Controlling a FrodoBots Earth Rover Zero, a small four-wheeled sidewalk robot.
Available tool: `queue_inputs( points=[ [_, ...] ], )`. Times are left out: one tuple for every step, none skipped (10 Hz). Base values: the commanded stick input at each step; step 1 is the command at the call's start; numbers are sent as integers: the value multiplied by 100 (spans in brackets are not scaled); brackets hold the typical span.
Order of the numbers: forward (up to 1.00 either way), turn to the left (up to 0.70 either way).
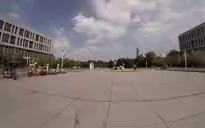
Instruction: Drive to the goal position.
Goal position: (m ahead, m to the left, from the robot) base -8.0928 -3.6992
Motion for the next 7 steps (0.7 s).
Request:
queue_inputs(
  points=[
    [70,0],
    [70,0],
    [70,0],
    [70,0],
    [70,0],
    [70,0],
    [70,0]
  ],
)
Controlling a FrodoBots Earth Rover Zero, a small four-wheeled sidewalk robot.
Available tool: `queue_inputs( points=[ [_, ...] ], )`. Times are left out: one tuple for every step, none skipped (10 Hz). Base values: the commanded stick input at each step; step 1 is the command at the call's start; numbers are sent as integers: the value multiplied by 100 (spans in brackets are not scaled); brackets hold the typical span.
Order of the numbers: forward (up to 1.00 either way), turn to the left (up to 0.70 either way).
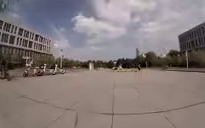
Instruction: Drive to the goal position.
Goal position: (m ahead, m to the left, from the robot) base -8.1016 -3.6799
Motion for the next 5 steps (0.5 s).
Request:
queue_inputs(
  points=[
    [70,0],
    [70,0],
    [70,0],
    [70,0],
    [70,0]
  ],
)
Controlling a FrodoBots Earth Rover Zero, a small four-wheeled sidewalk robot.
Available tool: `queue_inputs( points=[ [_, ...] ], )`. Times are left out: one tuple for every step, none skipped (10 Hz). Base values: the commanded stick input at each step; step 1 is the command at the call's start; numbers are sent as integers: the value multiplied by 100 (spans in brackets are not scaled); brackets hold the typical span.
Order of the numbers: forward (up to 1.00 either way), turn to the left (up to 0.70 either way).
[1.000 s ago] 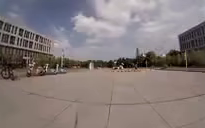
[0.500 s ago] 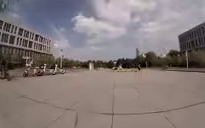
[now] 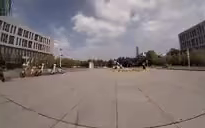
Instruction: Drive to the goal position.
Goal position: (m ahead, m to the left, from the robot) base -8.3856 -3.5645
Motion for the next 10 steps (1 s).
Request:
queue_inputs(
  points=[
    [70,0],
    [70,0],
    [70,0],
    [70,0],
    [70,0],
    [70,0],
    [70,0],
    [70,0],
    [70,0],
    [70,0]
  ],
)
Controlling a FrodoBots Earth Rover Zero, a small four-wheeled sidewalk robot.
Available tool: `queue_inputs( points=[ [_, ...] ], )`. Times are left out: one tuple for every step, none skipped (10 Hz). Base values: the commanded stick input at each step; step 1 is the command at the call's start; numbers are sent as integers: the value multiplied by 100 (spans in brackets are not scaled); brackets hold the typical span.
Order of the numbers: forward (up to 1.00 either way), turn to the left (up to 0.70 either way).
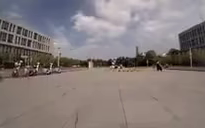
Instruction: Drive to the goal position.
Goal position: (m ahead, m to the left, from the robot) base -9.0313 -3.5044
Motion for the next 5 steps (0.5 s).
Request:
queue_inputs(
  points=[
    [70,0],
    [70,0],
    [70,0],
    [70,0],
    [70,0]
  ],
)
